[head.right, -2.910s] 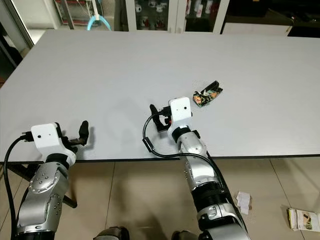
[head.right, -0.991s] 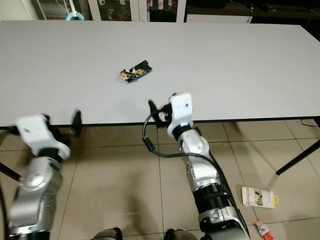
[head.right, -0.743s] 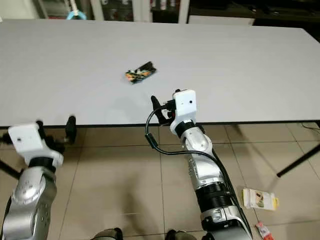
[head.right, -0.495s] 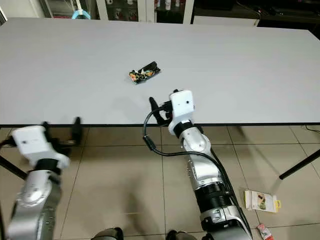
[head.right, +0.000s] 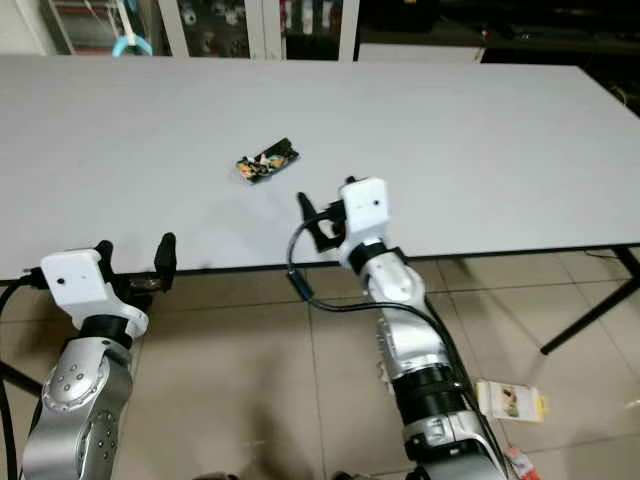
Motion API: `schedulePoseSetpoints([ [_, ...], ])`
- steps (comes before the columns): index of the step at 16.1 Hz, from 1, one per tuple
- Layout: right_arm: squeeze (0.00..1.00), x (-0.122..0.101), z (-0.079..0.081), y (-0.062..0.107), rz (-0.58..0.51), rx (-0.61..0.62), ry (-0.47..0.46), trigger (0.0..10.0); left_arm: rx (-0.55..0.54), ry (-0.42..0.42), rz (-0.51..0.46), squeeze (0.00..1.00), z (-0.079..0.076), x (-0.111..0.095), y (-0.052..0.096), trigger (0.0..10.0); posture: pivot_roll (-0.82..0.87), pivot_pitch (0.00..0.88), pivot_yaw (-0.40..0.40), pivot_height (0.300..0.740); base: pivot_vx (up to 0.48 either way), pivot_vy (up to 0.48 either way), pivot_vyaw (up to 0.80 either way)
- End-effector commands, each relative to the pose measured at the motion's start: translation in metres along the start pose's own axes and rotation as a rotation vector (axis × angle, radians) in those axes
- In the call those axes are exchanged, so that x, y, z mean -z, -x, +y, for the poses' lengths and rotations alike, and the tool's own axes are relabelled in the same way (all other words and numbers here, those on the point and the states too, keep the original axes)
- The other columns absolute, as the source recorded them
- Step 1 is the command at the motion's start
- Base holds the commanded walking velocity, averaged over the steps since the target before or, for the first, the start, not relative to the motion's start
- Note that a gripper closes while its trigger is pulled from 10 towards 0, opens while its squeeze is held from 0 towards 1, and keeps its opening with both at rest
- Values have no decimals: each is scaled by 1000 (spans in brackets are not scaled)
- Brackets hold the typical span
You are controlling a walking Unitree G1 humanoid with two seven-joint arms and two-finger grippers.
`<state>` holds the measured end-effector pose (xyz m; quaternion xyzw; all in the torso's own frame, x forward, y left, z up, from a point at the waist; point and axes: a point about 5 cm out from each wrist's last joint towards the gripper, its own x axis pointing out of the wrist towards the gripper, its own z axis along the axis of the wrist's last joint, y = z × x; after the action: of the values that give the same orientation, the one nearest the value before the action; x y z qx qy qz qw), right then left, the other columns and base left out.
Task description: Picking trash to rubbish bin
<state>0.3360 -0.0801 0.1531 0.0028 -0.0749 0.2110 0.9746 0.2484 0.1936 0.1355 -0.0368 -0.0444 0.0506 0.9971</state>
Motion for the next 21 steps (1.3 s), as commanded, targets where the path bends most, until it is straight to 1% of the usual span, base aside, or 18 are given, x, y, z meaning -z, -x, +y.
schedulePoseSetpoints([
  [1, 0, -6, 6, -1, -32, -20, -14, 10000, -2, -6, 1, 0, 2, -2, 0, 10000, 23, 103, -43, 740, 382, 292, 0],
  [4, 0, -6, 7, -1, -30, -31, -20, 10000, -2, -4, 3, 0, 1, -1, 0, 10000, 23, 103, -43, 740, 382, 291, 0],
  [6, 0, -3, 5, 0, -7, -40, -7, 10000, 1, -3, 7, 0, 0, -1, 0, 10000, 22, 106, -43, 740, 382, 292, 0],
  [12, 0, 0, 7, 2, 10, -46, -5, 10000, -1, -8, 25, 0, 1, 1, 0, 10000, 25, 111, -39, 740, 354, 311, 0],
  [14, 0, 0, 5, 2, 12, -44, -2, 10000, -6, 5, 55, 0, 0, 6, 0, 10000, 25, 111, -39, 740, 0, 0, 0],
  [16, 0, -1, 3, 1, 13, -35, 1, 10000, 32, 13, 91, 0, -4, 10, 0, 10000, 25, 113, -41, 740, 0, 0, 0],
  [18, 0, -1, 1, -1, 16, -20, 13, 10000, 106, 18, 139, 0, -10, 16, 0, 10000, 27, 114, -44, 740, 0, 0, 0],
  [20, 0, -3, -3, -6, 22, -10, 50, 10000, 186, 4, 169, 0, -14, 18, 0, 10000, 33, 115, -47, 740, 0, 0, 0],
  [21, 0, -4, -4, -7, 21, -10, 66, 10000, 219, 10, 188, 0, -16, 19, 0, 10000, 33, 115, -47, 740, 0, 0, 0],
])
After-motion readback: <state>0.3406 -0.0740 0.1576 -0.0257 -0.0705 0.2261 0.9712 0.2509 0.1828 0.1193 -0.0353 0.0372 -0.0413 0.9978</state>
